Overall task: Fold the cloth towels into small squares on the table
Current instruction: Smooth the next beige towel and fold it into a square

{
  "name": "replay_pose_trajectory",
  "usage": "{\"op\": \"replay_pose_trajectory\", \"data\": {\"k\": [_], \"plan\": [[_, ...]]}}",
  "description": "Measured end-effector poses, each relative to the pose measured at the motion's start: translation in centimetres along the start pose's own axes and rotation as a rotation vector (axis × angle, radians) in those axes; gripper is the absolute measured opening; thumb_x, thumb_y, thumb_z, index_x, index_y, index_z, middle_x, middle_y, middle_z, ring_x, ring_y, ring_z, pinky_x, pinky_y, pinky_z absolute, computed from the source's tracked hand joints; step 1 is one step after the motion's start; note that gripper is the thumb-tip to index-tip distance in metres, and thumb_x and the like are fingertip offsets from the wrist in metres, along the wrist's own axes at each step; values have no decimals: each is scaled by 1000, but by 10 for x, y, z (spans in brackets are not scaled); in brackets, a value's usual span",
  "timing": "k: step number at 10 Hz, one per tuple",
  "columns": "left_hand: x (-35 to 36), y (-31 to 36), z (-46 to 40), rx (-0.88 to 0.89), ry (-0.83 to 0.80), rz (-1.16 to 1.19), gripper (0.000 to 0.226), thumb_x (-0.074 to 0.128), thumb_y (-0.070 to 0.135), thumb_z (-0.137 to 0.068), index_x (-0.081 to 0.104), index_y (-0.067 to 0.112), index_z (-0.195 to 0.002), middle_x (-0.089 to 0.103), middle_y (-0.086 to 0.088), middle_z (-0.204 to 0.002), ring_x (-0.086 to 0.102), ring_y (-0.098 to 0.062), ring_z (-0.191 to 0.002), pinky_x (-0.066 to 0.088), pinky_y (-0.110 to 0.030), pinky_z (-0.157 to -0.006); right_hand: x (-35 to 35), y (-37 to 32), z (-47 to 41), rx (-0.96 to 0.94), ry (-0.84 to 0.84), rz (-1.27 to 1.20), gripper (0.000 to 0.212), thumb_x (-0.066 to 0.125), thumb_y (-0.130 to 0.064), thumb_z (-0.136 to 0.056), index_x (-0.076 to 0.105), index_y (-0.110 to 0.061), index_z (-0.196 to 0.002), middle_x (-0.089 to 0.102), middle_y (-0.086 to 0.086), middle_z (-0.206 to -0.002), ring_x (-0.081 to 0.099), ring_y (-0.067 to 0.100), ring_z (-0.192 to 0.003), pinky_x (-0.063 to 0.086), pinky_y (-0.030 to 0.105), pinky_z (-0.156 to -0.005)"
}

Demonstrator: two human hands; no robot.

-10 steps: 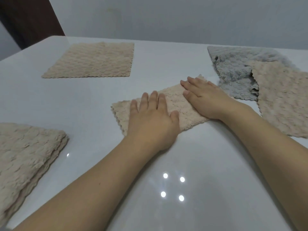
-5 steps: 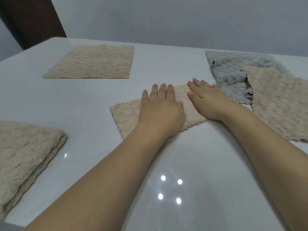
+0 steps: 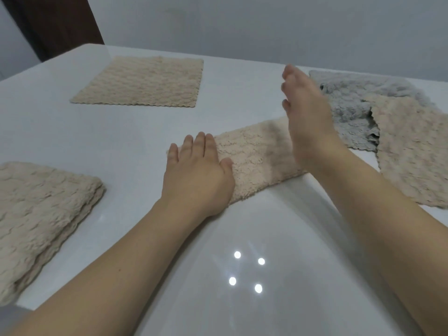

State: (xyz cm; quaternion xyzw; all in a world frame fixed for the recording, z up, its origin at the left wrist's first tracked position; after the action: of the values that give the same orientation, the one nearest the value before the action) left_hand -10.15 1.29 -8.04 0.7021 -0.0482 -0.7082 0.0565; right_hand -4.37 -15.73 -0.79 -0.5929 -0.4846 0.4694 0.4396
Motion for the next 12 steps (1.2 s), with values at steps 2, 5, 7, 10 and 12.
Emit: {"op": "replay_pose_trajectory", "data": {"k": [2,5,7,10,12], "plan": [[0,-1,0,6,16,-8,64,14,42,-104,3,10,-158,2,-6,-166,0,-23,-153,-2,-45,-123,35,69,25,494,58,-956,54,29,-35,-104,43,6,-136,49,24,-136,47,35,-129,36,44,-112],[-1,-2,2,10,12,11,64,14,41,-103,3,10,-158,2,-5,-166,-1,-22,-153,-3,-44,-123,2,52,-15,-22,-238,631,51,24,-34,-101,46,-10,-139,42,5,-147,31,23,-140,16,44,-119],[-4,-1,-1,-30,-61,-15,64,16,40,-104,2,6,-157,0,-9,-166,-4,-26,-153,-5,-45,-122,-3,72,-18,0,-311,1081,53,17,-39,-104,11,-25,-154,5,-8,-162,-1,11,-148,-2,37,-120],[5,64,-20,55,17,36,66,19,39,-104,7,0,-156,5,-16,-165,1,-31,-152,0,-46,-123,-13,75,-25,-70,-405,1181,51,19,-42,-104,15,-30,-153,9,-10,-161,3,10,-148,3,38,-120],[0,4,11,-38,-34,-69,66,14,41,-104,3,3,-157,0,-14,-165,-2,-28,-152,-3,-43,-122,-18,75,-26,-72,-363,1189,51,18,-42,-104,16,-30,-154,9,-8,-161,5,14,-148,4,39,-120]]}}
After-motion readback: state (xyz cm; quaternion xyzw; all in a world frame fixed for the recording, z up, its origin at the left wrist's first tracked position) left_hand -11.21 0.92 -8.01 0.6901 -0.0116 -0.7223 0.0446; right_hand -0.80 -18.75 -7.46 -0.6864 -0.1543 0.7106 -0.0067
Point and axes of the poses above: each hand's wrist, its own z-axis away from the middle knuckle, its own x-axis out of the palm, y = z × x, the point moved 10 cm from there along -z, towards the middle knuckle
